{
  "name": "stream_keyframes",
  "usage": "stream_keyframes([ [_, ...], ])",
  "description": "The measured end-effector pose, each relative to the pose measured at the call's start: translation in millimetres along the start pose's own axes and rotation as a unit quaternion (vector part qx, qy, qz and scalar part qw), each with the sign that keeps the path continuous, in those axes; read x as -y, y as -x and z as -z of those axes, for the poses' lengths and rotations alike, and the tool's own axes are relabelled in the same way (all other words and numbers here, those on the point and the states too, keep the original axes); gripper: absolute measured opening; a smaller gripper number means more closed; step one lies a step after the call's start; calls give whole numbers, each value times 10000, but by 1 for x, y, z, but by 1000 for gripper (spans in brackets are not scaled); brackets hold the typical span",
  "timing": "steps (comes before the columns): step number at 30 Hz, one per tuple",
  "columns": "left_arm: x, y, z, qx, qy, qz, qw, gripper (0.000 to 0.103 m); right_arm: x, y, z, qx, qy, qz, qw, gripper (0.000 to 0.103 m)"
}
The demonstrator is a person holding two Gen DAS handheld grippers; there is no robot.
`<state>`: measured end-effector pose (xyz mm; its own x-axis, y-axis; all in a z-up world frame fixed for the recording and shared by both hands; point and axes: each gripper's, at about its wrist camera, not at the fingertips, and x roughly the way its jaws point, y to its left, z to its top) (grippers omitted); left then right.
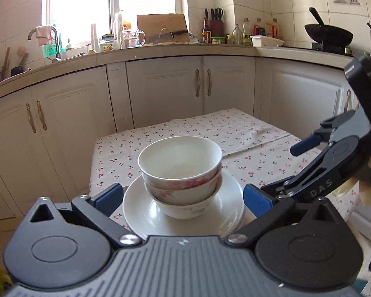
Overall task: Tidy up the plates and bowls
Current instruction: 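Open both tools and withdraw them from the bowls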
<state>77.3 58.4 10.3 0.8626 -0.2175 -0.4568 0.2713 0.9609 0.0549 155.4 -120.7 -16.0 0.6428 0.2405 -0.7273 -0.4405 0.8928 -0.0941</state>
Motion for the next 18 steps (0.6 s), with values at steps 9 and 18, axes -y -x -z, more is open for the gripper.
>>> stream_keyframes([
  [9,28,29,-10,-65,746,-1036,9918,102,-3,62,30,583,-537,732,9942,103],
  [18,37,49,-11,122,1006,-1027,9895,102,-7,95,35,1050,-666,865,9885,103],
])
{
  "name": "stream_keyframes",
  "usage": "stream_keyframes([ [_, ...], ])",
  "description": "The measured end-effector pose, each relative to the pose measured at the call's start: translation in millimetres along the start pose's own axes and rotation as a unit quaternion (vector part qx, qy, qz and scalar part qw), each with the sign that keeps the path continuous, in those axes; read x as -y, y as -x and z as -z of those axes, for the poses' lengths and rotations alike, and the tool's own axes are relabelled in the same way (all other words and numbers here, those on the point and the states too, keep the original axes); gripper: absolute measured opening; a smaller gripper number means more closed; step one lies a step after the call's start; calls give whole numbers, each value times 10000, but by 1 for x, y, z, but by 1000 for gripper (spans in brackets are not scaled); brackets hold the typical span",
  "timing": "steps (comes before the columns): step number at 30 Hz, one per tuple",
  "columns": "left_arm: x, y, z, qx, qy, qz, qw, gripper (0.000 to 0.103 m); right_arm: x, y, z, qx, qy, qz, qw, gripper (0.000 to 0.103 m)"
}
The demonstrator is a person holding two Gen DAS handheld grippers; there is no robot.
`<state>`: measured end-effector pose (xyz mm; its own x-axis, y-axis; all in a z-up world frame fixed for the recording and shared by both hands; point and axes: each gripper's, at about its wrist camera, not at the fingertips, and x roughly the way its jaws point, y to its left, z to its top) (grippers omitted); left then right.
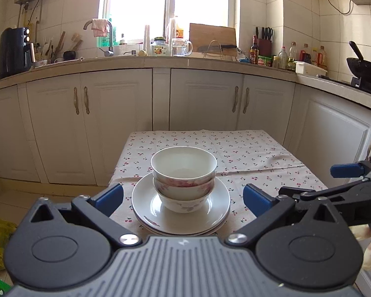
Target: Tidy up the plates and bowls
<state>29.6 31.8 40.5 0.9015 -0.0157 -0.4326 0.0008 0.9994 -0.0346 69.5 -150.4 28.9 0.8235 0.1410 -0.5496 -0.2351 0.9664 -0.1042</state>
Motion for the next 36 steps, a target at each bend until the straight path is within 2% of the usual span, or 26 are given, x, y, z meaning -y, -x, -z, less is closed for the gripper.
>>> stream_keyframes([
  [14,4,6,3,130,-6,-33,9999,102,-7,14,2,251,14,50,9997,103],
  [36,6,10,4,166,42,42,9998,102,-5,21,2,389,-60,128,9991,103],
])
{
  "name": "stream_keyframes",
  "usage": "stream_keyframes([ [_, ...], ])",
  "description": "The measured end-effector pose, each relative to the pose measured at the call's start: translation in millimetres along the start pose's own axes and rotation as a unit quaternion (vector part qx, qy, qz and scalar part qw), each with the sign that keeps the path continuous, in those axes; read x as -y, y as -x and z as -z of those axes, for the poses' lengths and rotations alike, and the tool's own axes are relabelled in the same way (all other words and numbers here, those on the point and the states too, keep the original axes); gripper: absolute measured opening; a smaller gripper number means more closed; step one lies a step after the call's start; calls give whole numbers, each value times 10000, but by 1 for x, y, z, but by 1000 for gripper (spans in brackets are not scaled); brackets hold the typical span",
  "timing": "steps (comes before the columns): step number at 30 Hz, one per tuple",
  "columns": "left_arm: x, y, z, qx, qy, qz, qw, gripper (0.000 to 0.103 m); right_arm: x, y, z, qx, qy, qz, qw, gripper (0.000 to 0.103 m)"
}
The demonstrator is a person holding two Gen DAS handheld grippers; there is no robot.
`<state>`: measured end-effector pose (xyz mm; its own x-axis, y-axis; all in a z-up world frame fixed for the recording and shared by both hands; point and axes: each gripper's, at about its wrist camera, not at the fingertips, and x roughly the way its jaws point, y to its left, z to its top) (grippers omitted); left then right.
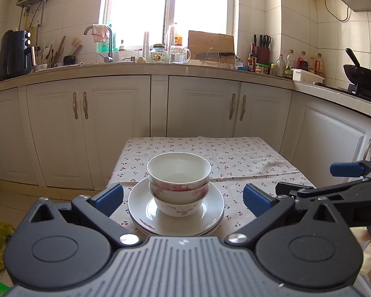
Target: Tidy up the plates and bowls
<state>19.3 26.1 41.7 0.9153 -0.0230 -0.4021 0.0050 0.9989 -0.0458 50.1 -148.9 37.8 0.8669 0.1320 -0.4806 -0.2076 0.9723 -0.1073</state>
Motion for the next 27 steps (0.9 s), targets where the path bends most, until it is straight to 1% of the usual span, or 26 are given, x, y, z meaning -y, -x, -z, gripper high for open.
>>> stream_keyframes([
  [27,0,1,0,8,50,22,10000,102,-3,3,1,56,22,78,10000,103],
])
